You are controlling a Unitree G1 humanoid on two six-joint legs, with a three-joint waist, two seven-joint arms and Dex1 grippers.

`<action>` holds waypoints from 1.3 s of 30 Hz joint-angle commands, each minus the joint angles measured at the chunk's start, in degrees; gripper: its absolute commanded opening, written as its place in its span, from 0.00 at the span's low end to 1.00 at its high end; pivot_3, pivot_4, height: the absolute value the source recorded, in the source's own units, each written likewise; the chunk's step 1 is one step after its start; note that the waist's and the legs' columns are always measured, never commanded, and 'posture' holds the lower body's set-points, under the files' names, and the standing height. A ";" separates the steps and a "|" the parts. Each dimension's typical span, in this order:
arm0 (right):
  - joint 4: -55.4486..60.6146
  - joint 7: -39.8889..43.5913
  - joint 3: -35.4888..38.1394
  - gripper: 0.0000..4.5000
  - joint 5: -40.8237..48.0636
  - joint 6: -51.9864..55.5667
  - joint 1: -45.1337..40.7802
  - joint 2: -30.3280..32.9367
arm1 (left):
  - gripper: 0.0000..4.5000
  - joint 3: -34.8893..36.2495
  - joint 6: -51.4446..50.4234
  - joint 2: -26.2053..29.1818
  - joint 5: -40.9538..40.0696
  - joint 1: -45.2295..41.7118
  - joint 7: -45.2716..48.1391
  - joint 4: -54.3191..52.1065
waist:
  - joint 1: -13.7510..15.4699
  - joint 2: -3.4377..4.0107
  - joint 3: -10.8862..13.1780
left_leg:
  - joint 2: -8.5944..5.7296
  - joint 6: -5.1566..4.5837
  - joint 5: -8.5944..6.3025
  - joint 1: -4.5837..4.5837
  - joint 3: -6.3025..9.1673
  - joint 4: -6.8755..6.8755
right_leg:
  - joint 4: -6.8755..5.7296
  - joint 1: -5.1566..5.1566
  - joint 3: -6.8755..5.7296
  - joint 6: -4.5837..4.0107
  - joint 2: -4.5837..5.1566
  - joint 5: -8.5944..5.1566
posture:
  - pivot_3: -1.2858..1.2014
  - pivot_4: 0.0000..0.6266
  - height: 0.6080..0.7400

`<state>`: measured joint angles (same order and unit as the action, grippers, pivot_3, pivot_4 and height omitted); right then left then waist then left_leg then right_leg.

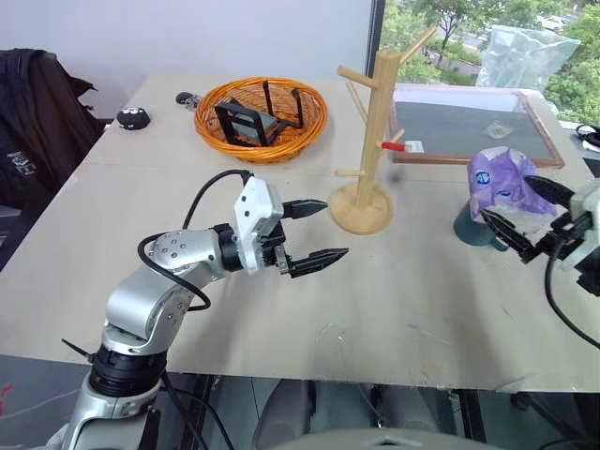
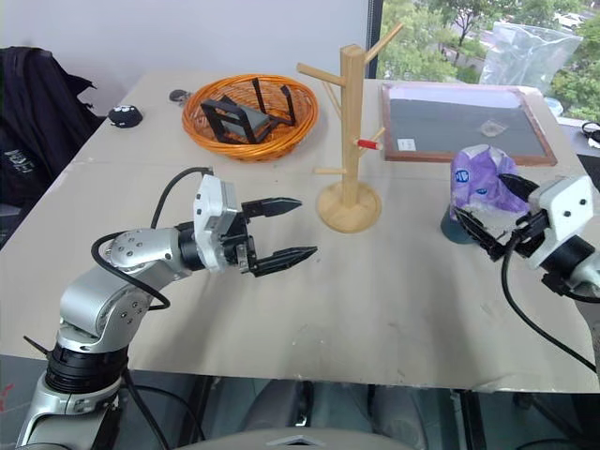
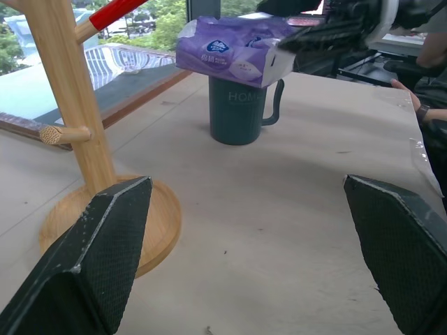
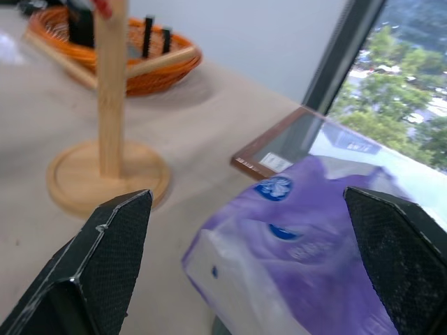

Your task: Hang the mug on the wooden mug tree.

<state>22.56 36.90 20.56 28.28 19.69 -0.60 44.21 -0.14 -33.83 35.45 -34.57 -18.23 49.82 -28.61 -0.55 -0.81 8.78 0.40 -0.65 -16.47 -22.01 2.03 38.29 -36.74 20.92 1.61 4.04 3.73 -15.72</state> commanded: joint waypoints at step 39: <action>-39.51 -1.65 5.75 0.02 -19.42 -12.14 -11.36 10.49 | 1.00 -12.78 -1.09 -10.19 0.61 -19.09 -0.75 7.83 | -0.23 0.06 0.06 | -0.06 0.04 0.04 0.04 -0.23 0.03 | -0.05 -0.02 0.09 0.00 -0.02 0.01 | 0.52 0.24 0.98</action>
<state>-14.94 35.35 26.83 9.48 10.25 -10.39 53.35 -12.19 -35.90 25.81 -34.67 -36.12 48.63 -20.69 -0.77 -0.76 8.84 0.34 -0.60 -16.43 -21.97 1.81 38.32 -36.78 20.91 1.73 4.05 3.71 -15.72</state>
